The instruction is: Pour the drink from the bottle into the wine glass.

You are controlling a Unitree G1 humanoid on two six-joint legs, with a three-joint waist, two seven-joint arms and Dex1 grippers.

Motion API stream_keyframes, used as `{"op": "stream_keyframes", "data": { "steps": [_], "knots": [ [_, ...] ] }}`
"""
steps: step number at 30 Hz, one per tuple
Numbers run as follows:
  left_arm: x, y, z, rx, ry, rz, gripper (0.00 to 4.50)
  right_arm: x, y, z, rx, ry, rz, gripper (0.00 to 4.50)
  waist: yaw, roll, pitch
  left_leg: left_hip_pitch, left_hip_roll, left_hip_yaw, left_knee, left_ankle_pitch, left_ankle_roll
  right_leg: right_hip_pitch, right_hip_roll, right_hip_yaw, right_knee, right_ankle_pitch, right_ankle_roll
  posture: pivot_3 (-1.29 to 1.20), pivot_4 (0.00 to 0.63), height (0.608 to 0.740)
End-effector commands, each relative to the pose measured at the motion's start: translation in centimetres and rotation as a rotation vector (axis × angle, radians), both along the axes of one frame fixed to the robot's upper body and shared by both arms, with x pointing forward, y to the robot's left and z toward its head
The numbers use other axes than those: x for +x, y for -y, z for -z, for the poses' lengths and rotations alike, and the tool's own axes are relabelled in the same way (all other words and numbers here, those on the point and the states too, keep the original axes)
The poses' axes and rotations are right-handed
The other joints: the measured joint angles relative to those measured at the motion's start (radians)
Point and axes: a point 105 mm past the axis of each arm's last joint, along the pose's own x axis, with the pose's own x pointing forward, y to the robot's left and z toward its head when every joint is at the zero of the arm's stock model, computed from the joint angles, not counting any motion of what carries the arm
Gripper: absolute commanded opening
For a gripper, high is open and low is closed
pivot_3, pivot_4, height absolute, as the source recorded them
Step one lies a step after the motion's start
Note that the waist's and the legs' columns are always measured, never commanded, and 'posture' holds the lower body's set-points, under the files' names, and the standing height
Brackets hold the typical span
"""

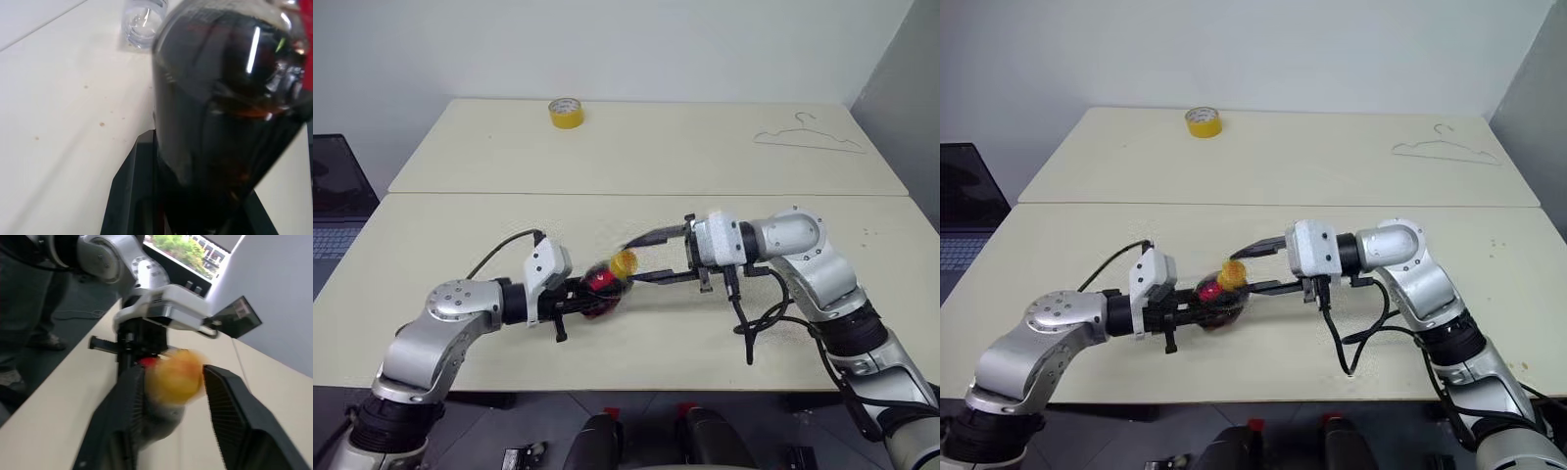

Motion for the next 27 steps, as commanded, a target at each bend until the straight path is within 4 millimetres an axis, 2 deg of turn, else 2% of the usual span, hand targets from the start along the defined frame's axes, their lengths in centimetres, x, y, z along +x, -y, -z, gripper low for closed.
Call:
{"op": "stream_keyframes", "data": {
  "steps": [1, 4, 6, 9, 14, 21, 27],
  "knots": [
    [0.4, 0.6, -1.6, -0.065, 0.073, -0.055, 0.53, -0.4, 0.0, -1.7, 0.076, 0.007, 0.026, 3.40, 0.000, 0.000, 0.000, 0.000, 0.000, 0.000, 0.000, 0.000, 0.000, 0.000, 0.000, 0.000, 0.000, 0.000, 0.000, 0.00, 0.150, 0.740],
    [1.2, 1.4, -2.1, -0.120, 0.128, -0.147, 0.53, 0.3, 0.2, -2.2, 0.141, -0.064, 0.124, 4.48, 0.001, -0.001, 0.000, 0.000, 0.000, 0.000, 0.000, 0.000, 0.000, 0.000, 0.000, 0.000, 0.000, 0.000, 0.000, 0.00, 0.150, 0.740],
    [2.0, 1.5, -2.6, -0.133, 0.182, -0.218, 0.53, 0.9, 0.3, -2.5, 0.182, -0.096, 0.197, 4.50, 0.001, -0.001, 0.000, -0.001, 0.000, 0.000, 0.001, 0.000, 0.000, 0.000, 0.000, 0.000, 0.000, 0.000, 0.000, 0.00, 0.150, 0.740],
    [4.1, 1.7, -4.2, -0.193, 0.333, -0.432, 0.52, 2.5, -0.5, -3.0, 0.275, -0.155, 0.360, 4.50, 0.004, -0.001, 0.000, 0.000, 0.000, 0.000, 0.001, 0.000, 0.000, 0.000, 0.000, 0.000, 0.001, 0.000, 0.000, 0.00, 0.150, 0.740],
    [4.9, 1.8, -4.5, -0.228, 0.449, -0.624, 0.51, 3.2, -2.3, -3.8, 0.413, -0.255, 0.475, 4.50, -0.001, -0.001, -0.001, 0.000, 0.000, 0.001, 0.000, 0.002, -0.004, -0.001, 0.000, 0.002, 0.001, 0.000, 0.000, 0.00, 0.150, 0.740],
    [5.1, 2.1, -4.3, -0.236, 0.487, -0.692, 0.51, 3.6, -4.2, -4.4, 0.483, -0.300, 0.507, 4.50, 0.001, -0.001, -0.001, -0.001, -0.001, 0.001, 0.000, 0.002, -0.004, -0.001, 0.000, 0.001, 0.001, 0.000, 0.000, 0.00, 0.150, 0.740],
    [5.2, 2.2, -4.1, -0.232, 0.487, -0.685, 0.51, 4.0, -4.7, -4.5, 0.487, -0.278, 0.517, 4.50, 0.000, -0.001, -0.001, -0.001, -0.001, 0.001, 0.000, 0.002, -0.004, -0.001, 0.000, 0.001, 0.001, 0.000, 0.000, 0.00, 0.150, 0.740]
  ]
}}
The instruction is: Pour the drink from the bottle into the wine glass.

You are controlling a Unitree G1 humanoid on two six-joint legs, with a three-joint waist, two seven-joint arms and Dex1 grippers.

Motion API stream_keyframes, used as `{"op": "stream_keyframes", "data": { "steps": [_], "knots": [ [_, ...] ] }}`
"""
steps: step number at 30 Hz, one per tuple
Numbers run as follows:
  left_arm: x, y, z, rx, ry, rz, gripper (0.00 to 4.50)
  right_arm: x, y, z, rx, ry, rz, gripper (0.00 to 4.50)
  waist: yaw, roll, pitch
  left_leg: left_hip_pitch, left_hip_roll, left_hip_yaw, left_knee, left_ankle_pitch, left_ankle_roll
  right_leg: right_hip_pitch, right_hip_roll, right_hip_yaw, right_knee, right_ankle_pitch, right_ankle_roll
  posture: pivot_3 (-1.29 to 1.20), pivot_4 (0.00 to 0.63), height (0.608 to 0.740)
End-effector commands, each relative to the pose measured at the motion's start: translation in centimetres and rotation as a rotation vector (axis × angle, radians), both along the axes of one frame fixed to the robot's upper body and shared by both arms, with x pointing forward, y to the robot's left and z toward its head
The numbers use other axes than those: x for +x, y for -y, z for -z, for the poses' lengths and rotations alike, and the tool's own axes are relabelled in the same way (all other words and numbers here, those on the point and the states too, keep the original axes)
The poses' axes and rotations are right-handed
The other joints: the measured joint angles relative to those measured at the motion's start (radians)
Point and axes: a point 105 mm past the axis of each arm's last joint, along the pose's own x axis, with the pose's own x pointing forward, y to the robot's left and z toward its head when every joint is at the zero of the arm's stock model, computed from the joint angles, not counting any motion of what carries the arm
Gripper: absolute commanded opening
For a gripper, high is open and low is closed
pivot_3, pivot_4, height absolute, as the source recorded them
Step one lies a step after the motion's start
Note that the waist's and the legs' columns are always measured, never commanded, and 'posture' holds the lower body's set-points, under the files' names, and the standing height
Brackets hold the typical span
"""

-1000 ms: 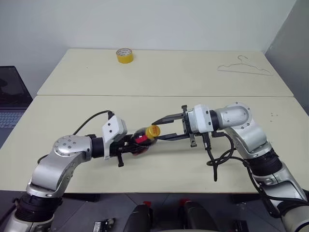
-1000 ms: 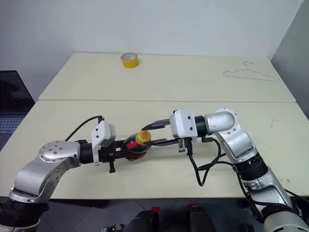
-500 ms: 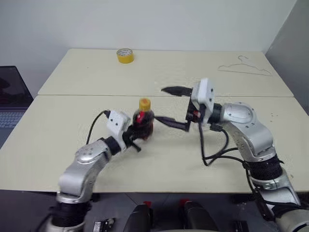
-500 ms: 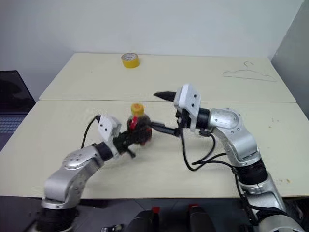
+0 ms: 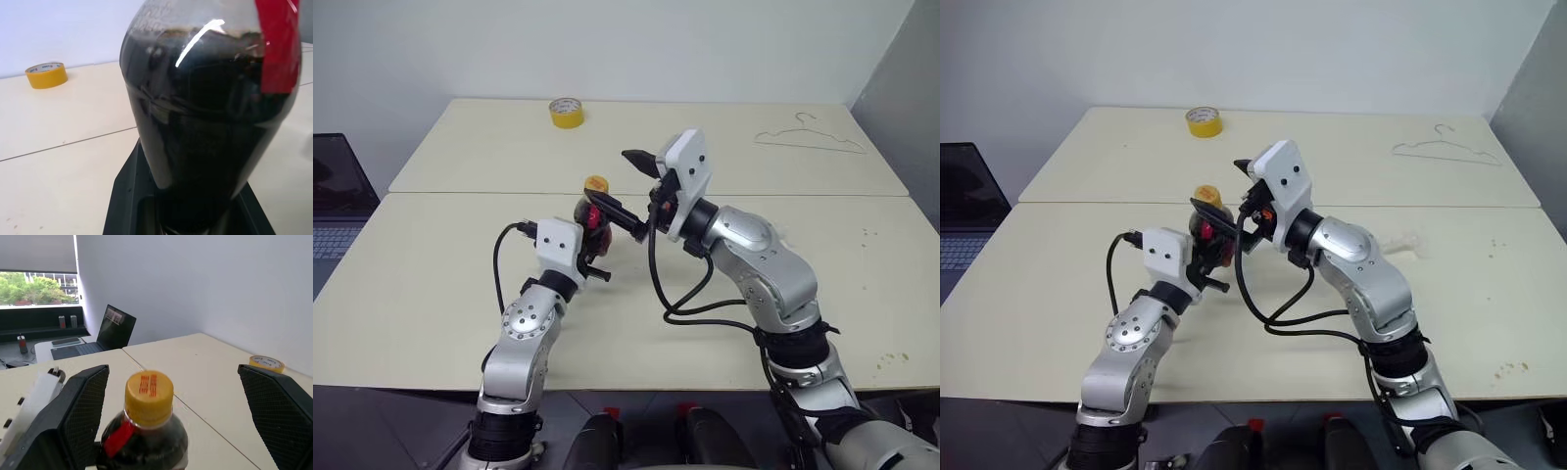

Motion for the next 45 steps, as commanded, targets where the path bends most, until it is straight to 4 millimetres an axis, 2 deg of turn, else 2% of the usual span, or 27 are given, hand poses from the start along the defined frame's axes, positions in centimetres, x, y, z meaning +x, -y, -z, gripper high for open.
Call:
{"op": "stream_keyframes", "data": {
  "steps": [1, 8, 17, 27, 40, 45],
  "knots": [
    [-0.2, 0.3, -2.0, -0.003, 0.091, 0.012, 0.51, -0.3, -0.2, -1.4, 0.006, 0.077, 0.000, 4.50, 0.000, 0.000, 0.000, 0.000, 0.000, 0.000, 0.000, 0.000, 0.000, 0.000, 0.000, 0.000, 0.000, 0.000, 0.000, 0.00, 0.150, 0.740],
    [-0.2, 0.8, -2.2, -0.003, 0.095, 0.037, 0.51, 0.0, -0.2, -0.7, -0.044, 0.100, 0.028, 4.50, 0.000, 0.000, 0.000, 0.000, 0.000, 0.000, 0.000, 0.000, 0.000, 0.000, 0.000, 0.000, 0.000, 0.000, 0.000, 0.00, 0.150, 0.740],
    [-0.1, 0.8, -2.3, -0.001, 0.101, 0.042, 0.51, 1.2, 0.9, -0.7, -0.036, 0.088, 0.111, 4.50, 0.000, 0.000, 0.000, 0.000, 0.000, 0.000, 0.000, 0.000, 0.000, 0.000, 0.000, 0.000, 0.000, 0.000, 0.000, 0.00, 0.150, 0.740],
    [0.0, 0.4, -2.1, -0.002, 0.091, 0.030, 0.51, 0.6, 1.2, -1.0, 0.001, 0.086, 0.094, 4.50, 0.000, 0.000, 0.000, 0.000, 0.000, 0.000, 0.000, 0.000, 0.000, 0.000, 0.000, 0.000, 0.000, 0.000, 0.000, 0.00, 0.150, 0.740],
    [0.1, 0.0, -2.1, -0.002, 0.090, 0.018, 0.51, 0.7, 2.4, -0.6, 0.027, 0.060, 0.140, 4.50, 0.000, 0.000, 0.000, 0.000, 0.000, 0.000, 0.000, 0.000, 0.000, 0.000, 0.000, 0.000, 0.000, 0.000, 0.000, 0.00, 0.150, 0.740],
    [0.1, 0.0, -2.3, -0.002, 0.095, 0.018, 0.51, 1.3, 3.3, 0.4, -0.029, 0.047, 0.181, 4.50, 0.000, 0.000, 0.000, 0.000, 0.000, 0.000, 0.000, 0.000, 0.000, 0.000, 0.000, 0.000, 0.000, 0.000, 0.000, 0.00, 0.150, 0.740]
  ]
}}
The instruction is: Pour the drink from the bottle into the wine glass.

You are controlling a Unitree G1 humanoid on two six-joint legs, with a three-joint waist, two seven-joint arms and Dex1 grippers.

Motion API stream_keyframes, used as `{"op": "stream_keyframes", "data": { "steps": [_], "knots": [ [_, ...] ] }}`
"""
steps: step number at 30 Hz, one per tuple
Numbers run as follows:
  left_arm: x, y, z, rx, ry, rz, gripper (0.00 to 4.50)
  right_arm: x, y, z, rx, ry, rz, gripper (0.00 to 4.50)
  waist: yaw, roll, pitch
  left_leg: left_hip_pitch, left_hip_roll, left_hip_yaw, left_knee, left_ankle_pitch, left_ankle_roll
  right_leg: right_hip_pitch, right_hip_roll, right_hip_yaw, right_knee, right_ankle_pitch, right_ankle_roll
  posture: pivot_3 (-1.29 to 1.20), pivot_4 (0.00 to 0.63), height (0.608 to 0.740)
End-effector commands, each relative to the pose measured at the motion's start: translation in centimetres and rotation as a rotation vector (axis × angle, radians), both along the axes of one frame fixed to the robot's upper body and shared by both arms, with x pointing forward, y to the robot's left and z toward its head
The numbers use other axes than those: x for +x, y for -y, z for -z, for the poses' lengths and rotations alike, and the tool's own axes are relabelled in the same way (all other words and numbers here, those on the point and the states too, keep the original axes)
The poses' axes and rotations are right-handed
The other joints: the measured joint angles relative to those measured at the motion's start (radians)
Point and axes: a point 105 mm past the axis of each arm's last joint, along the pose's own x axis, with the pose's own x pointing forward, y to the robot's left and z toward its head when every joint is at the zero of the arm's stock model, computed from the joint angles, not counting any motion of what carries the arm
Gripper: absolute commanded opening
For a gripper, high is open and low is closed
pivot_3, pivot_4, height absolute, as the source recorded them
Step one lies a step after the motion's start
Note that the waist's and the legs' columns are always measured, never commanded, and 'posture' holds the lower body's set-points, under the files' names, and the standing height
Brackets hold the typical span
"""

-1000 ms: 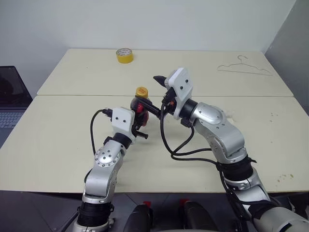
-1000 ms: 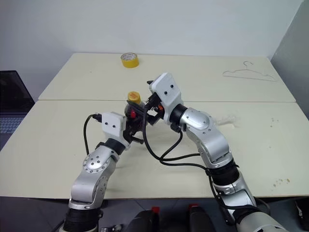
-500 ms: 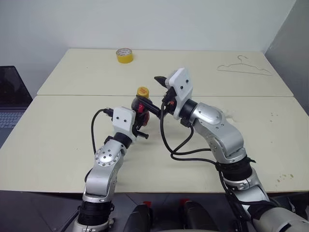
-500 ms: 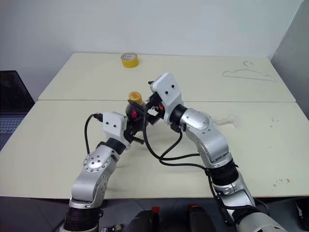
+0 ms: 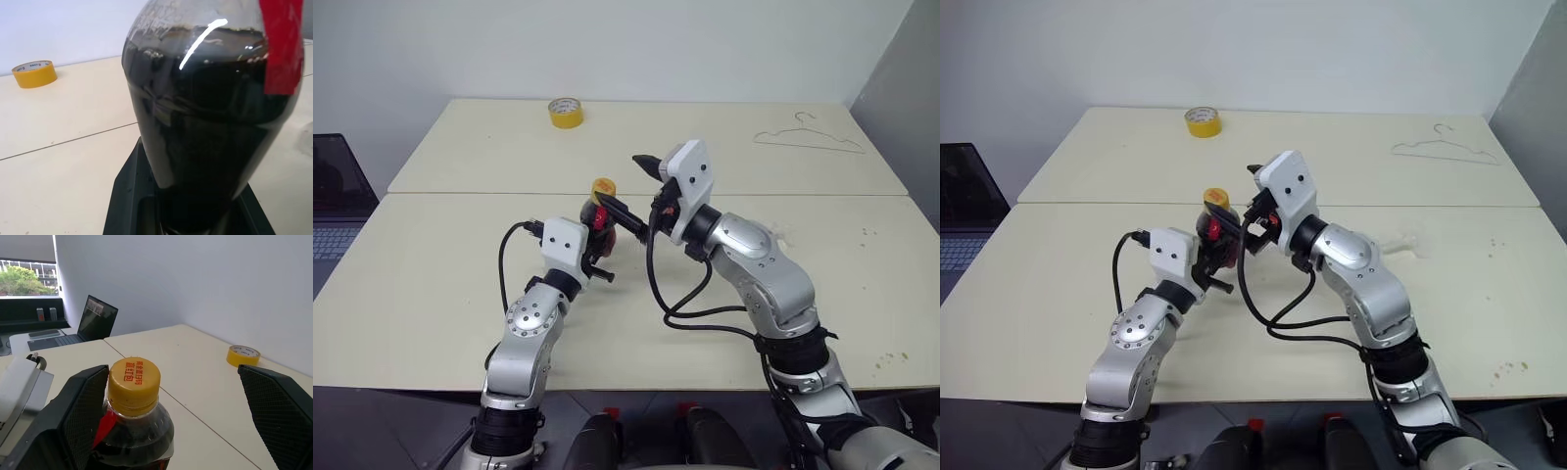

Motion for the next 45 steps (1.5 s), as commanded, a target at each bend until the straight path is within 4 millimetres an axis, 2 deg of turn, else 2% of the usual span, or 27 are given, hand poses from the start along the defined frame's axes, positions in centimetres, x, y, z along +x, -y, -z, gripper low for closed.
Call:
{"op": "stream_keyframes", "data": {
  "steps": [1, 6, 12, 18, 24, 31, 45],
  "knots": [
    [-0.2, -0.4, -2.5, -0.011, 0.097, -0.011, 0.51, 0.7, 2.1, -0.7, -0.001, 0.032, 0.093, 4.50, 0.000, 0.000, 0.000, 0.000, 0.000, 0.000, 0.000, 0.000, 0.000, 0.000, 0.000, 0.000, 0.000, 0.000, 0.000, 0.00, 0.150, 0.740],
    [-0.1, -0.2, -2.7, -0.016, 0.103, -0.006, 0.51, 0.6, 1.9, -1.1, -0.002, 0.062, 0.091, 4.50, 0.000, 0.000, 0.000, 0.000, 0.000, 0.000, 0.000, 0.000, 0.000, 0.000, 0.000, 0.000, 0.000, 0.000, 0.000, 0.00, 0.150, 0.740],
    [-0.1, -0.2, -2.7, -0.018, 0.105, -0.008, 0.51, -1.1, 1.0, -1.9, 0.018, 0.114, -0.007, 4.50, -0.001, 0.000, 0.000, 0.000, 0.000, 0.000, 0.000, 0.000, 0.000, 0.000, 0.000, 0.000, 0.000, 0.000, 0.000, 0.00, 0.150, 0.740],
    [-0.1, -0.1, -2.8, -0.014, 0.106, -0.002, 0.51, -1.8, -0.2, -2.1, -0.002, 0.123, -0.061, 4.50, 0.000, 0.000, 0.000, 0.000, 0.000, 0.000, 0.000, 0.000, 0.000, 0.000, 0.000, 0.000, 0.000, 0.000, 0.000, 0.00, 0.150, 0.740],
    [-0.1, 0.2, -2.9, -0.009, 0.110, 0.008, 0.51, -1.1, -1.0, -1.3, -0.041, 0.114, -0.045, 4.50, 0.000, 0.000, 0.000, 0.000, 0.000, 0.000, 0.000, 0.000, 0.000, 0.000, 0.000, 0.000, 0.000, 0.000, 0.000, 0.00, 0.150, 0.740],
    [-0.2, 0.2, -2.9, -0.006, 0.113, 0.010, 0.50, -0.3, -1.4, -1.9, -0.010, 0.117, -0.008, 4.50, -0.001, 0.000, 0.000, 0.000, 0.000, 0.000, 0.000, 0.000, 0.000, 0.000, 0.000, 0.000, 0.000, 0.000, 0.000, 0.00, 0.150, 0.740],
    [-0.2, 0.2, -2.8, -0.003, 0.113, 0.011, 0.50, 0.7, -0.3, -1.5, -0.014, 0.098, 0.058, 4.50, 0.000, 0.000, 0.000, 0.000, 0.000, 0.000, 0.000, 0.000, 0.000, 0.000, 0.000, 0.000, 0.000, 0.000, 0.000, 0.00, 0.150, 0.740]
  ]
}}
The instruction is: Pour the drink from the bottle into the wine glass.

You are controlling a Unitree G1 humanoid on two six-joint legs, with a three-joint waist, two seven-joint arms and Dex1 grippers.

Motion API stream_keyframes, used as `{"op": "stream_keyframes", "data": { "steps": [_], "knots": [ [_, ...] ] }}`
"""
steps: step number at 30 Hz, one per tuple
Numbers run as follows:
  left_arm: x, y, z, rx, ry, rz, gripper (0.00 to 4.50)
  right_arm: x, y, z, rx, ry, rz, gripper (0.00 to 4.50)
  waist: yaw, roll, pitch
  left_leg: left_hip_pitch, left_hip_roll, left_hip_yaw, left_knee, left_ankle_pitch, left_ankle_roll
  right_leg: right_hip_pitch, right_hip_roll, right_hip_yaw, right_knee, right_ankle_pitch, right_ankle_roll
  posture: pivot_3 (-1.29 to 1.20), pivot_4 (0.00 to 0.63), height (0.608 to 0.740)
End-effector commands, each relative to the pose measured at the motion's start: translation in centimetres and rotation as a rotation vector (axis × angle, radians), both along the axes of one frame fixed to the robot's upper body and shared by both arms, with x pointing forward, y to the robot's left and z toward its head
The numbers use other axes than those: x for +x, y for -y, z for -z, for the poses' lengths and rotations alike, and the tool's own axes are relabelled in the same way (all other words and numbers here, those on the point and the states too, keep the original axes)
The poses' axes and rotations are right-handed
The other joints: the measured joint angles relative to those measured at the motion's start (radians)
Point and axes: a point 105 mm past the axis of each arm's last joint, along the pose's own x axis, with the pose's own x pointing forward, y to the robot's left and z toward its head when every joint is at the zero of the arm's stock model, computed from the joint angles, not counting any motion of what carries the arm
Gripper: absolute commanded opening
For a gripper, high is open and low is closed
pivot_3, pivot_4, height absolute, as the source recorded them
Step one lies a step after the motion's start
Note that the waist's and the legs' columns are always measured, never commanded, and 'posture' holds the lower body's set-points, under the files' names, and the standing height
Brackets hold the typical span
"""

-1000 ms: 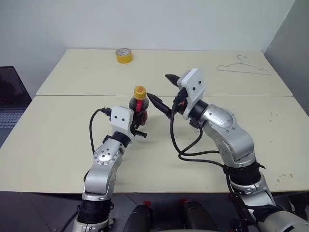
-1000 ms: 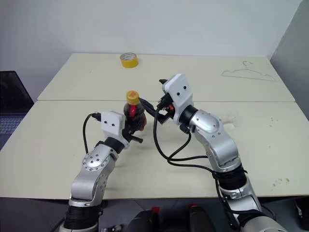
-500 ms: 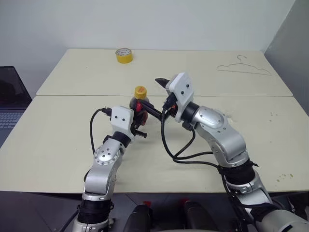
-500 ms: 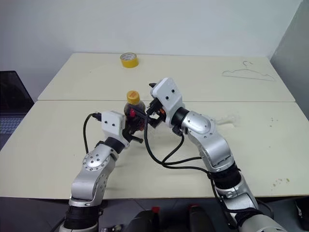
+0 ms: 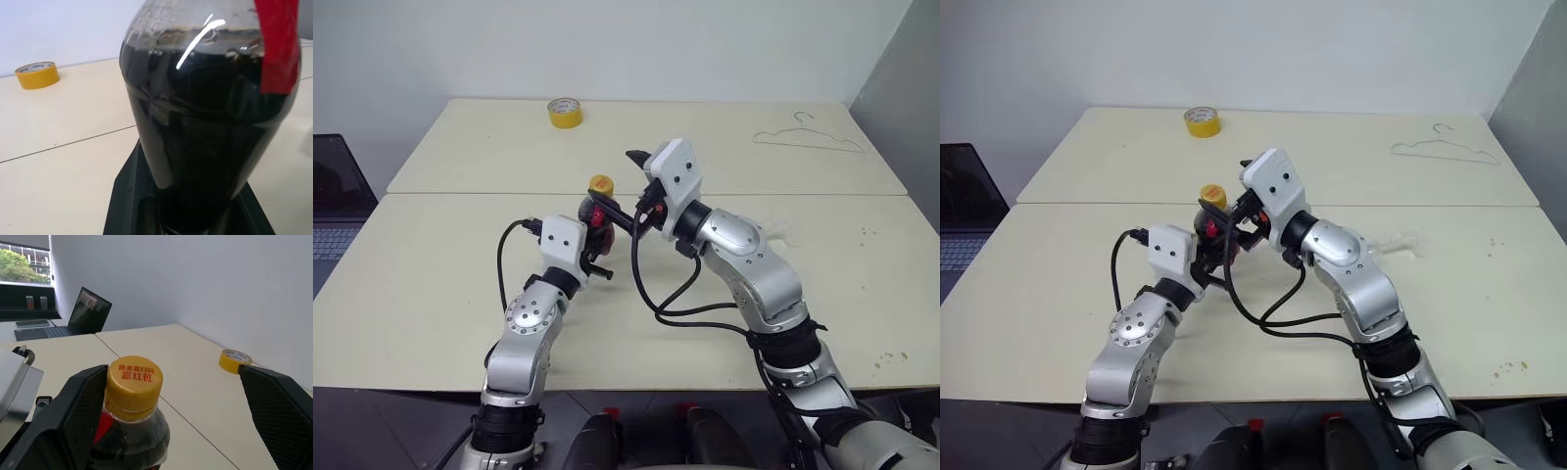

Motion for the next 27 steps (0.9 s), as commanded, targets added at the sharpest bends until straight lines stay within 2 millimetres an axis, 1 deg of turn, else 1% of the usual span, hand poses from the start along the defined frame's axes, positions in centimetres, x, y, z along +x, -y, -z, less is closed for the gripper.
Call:
{"op": "stream_keyframes", "data": {
  "steps": [1, 12, 17, 22, 24, 27],
  "knots": [
    [-0.4, 0.2, -2.6, -0.003, 0.108, 0.013, 0.50, 0.2, 1.1, -1.3, 0.034, 0.040, 0.041, 4.50, 0.000, 0.000, 0.000, 0.000, 0.000, 0.000, 0.000, 0.000, 0.000, 0.000, 0.000, 0.000, 0.000, 0.000, 0.000, 0.00, 0.150, 0.740],
    [-0.3, -0.2, -2.6, -0.003, 0.105, -0.001, 0.50, 0.0, 2.9, -1.1, 0.035, 0.027, 0.076, 4.50, 0.000, 0.000, 0.000, 0.000, 0.000, 0.000, 0.000, 0.000, 0.000, 0.000, 0.000, 0.000, 0.000, 0.000, 0.000, 0.00, 0.150, 0.740],
    [-0.3, -0.3, -2.6, -0.003, 0.104, -0.004, 0.50, 0.2, 3.9, -0.9, 0.032, 0.014, 0.106, 4.50, 0.001, 0.000, 0.000, 0.000, 0.000, 0.000, 0.000, 0.000, 0.000, 0.000, 0.000, 0.000, 0.000, 0.000, 0.000, 0.00, 0.150, 0.740],
    [-0.2, -0.3, -2.6, -0.002, 0.104, -0.006, 0.50, 0.7, 5.4, -0.8, 0.039, -0.002, 0.157, 4.50, 0.000, 0.000, 0.000, 0.000, 0.000, 0.000, 0.000, 0.000, 0.000, 0.000, 0.000, 0.000, 0.000, 0.000, 0.000, 0.00, 0.150, 0.740],
    [-0.2, -0.3, -2.6, -0.002, 0.104, -0.007, 0.50, 0.7, 5.6, -0.7, 0.031, -0.002, 0.156, 4.50, 0.000, 0.000, 0.000, 0.000, 0.000, 0.000, 0.000, 0.000, 0.000, 0.000, 0.000, 0.000, 0.000, 0.000, 0.000, 0.00, 0.150, 0.740],
    [-0.2, -0.4, -2.6, -0.001, 0.104, -0.008, 0.50, -0.3, 4.8, -0.5, 0.007, -0.005, 0.074, 4.50, 0.000, 0.000, 0.000, 0.000, 0.000, 0.000, 0.000, 0.000, 0.000, 0.000, 0.000, 0.000, 0.000, 0.000, 0.000, 0.00, 0.150, 0.740]
  ]
}}
